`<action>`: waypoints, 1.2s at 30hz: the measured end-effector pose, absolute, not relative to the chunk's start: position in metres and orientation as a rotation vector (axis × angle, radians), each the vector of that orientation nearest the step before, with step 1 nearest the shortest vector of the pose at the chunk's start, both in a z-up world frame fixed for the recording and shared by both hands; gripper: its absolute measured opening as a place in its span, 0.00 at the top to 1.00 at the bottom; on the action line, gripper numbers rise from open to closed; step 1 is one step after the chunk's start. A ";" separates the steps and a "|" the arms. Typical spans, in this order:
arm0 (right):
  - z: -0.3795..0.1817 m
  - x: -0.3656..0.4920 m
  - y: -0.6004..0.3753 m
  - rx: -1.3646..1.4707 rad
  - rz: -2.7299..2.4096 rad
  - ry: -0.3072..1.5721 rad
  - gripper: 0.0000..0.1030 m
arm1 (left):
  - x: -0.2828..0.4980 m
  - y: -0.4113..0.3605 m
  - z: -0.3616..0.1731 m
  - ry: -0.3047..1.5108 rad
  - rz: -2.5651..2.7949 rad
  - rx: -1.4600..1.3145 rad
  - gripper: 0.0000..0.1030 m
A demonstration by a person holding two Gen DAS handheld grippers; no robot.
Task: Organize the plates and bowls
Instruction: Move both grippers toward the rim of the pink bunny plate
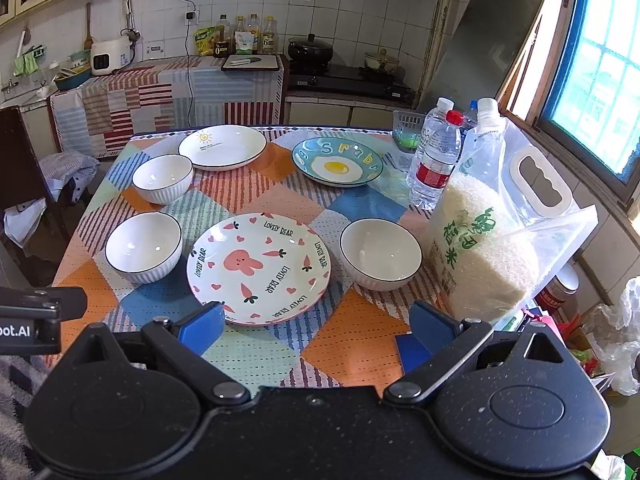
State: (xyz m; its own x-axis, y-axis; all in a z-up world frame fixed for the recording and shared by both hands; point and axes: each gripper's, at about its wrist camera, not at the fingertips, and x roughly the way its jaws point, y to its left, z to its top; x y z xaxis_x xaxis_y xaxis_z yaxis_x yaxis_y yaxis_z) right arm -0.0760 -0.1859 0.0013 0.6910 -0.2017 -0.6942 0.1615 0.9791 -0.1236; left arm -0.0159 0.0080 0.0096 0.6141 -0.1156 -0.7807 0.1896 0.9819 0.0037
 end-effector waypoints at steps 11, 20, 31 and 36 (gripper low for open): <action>0.004 -0.078 -0.184 -0.074 -0.201 0.740 0.02 | -0.021 0.010 0.015 0.833 -0.161 0.091 0.00; -0.025 -0.071 -0.216 0.099 -0.174 0.555 0.02 | 0.001 0.010 0.002 0.886 -0.151 0.066 0.03; -0.101 -0.017 -0.256 0.324 -0.088 0.631 0.11 | 0.052 -0.023 -0.068 0.956 -0.241 0.030 0.04; -0.130 -0.002 -0.263 0.368 -0.073 0.673 0.12 | 0.078 -0.034 -0.109 1.089 -0.242 -0.048 0.04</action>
